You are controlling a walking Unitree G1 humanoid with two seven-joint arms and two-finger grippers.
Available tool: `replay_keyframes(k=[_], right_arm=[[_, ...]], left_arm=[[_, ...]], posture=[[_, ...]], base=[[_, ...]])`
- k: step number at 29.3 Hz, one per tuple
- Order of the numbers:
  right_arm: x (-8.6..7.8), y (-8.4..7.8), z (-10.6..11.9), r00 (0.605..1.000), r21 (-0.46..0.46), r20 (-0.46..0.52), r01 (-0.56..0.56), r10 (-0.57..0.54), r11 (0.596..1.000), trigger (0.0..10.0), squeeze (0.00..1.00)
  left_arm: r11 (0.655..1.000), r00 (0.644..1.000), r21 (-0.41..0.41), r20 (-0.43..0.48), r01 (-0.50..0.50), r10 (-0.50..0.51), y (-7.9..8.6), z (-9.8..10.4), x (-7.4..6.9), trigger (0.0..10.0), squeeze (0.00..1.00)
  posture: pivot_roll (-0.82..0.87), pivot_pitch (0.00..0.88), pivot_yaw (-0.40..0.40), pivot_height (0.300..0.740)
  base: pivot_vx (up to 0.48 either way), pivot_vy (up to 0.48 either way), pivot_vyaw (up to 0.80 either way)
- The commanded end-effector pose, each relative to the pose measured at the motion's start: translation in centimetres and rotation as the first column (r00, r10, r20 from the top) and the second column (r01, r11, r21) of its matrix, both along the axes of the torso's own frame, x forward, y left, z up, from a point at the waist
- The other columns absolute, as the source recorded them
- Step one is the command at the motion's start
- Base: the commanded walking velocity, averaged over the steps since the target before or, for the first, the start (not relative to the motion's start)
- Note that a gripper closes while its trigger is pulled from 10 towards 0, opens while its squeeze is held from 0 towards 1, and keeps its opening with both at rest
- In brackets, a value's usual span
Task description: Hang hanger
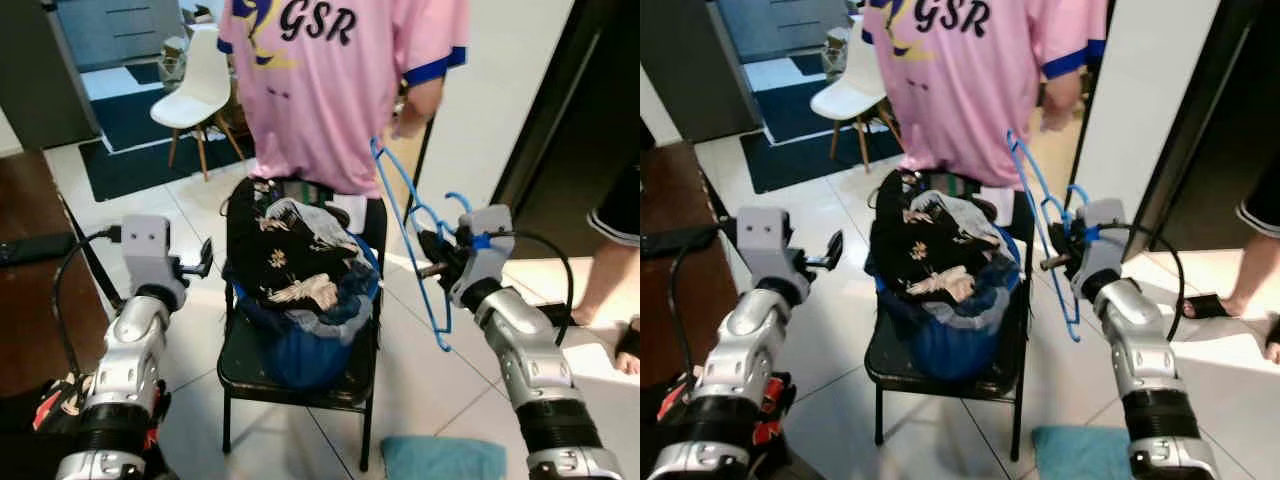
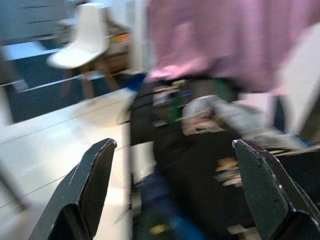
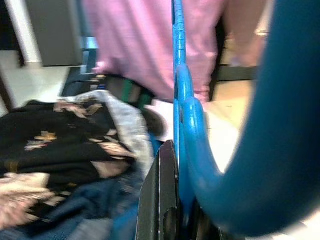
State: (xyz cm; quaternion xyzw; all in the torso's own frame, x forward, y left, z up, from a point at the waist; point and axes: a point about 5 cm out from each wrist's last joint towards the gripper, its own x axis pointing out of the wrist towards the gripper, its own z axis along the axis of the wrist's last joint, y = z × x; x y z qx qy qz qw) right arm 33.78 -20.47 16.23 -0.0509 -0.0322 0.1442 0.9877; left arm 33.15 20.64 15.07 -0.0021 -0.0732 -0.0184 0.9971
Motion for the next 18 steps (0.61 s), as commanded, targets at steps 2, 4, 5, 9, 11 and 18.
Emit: replay_keyframes(k=[2, 4, 5, 9, 11, 18], right_arm=[[-0.2, -0.6, -0.1, 1.0, -0.006, -0.007, 0.024, -0.024, 1.0, 10.0, 0.0], [-0.2, -0.6, 0.0, 1.0, -0.006, -0.006, 0.026, -0.026, 1.0, 10.0, 0.0], [-0.2, -0.7, 0.0, 1.0, -0.006, -0.006, 0.029, -0.029, 1.0, 10.0, 0.0], [-0.2, -1.0, 0.0, 0.999, -0.003, -0.011, 0.045, -0.045, 0.999, 10.0, 0.0], [-0.2, -1.1, 0.0, 0.999, -0.003, -0.012, 0.046, -0.046, 0.999, 10.0, 0.0], [-0.4, -1.4, 0.2, 0.999, -0.009, -0.013, 0.049, -0.049, 0.999, 10.0, 0.0]], left_arm=[[0.996, 0.996, -0.02, 0.004, 0.087, -0.087, -0.7, 0.1, 0.0, 10.0, 0.0], [0.995, 0.995, -0.026, 0.002, 0.095, -0.095, -0.7, 0.1, 0.0, 10.0, 0.0], [0.99, 0.99, -0.027, -0.01, 0.138, -0.139, -0.9, -0.1, 0.0, 10.0, 0.0], [0.966, 0.966, -0.038, -0.033, 0.255, -0.256, -1.3, -0.9, -0.2, 10.0, 0.0], [0.957, 0.957, -0.045, -0.036, 0.285, -0.287, -1.4, -1.1, -0.2, 10.0, 0.0], [0.933, 0.929, -0.043, -0.089, 0.357, -0.359, -1.9, -2.1, 0.1, 10.0, 0.0]], posture=[[0.02, 0.023, -0.014, 0.74], [0.02, 0.023, -0.014, 0.74], [0.02, 0.026, -0.014, 0.74], [0.02, 0.034, -0.018, 0.74], [0.01, 0.044, -0.019, 0.74], [-0.01, 0.064, -0.015, 0.74]], base=[[0.0, 0.0, 0.0], [0.0, 0.0, 0.0], [0.0, 0.0, 0.0], [0.0, 0.0, 0.0], [0.0, 0.0, 0.0], [0.0, 0.0, 0.0]])
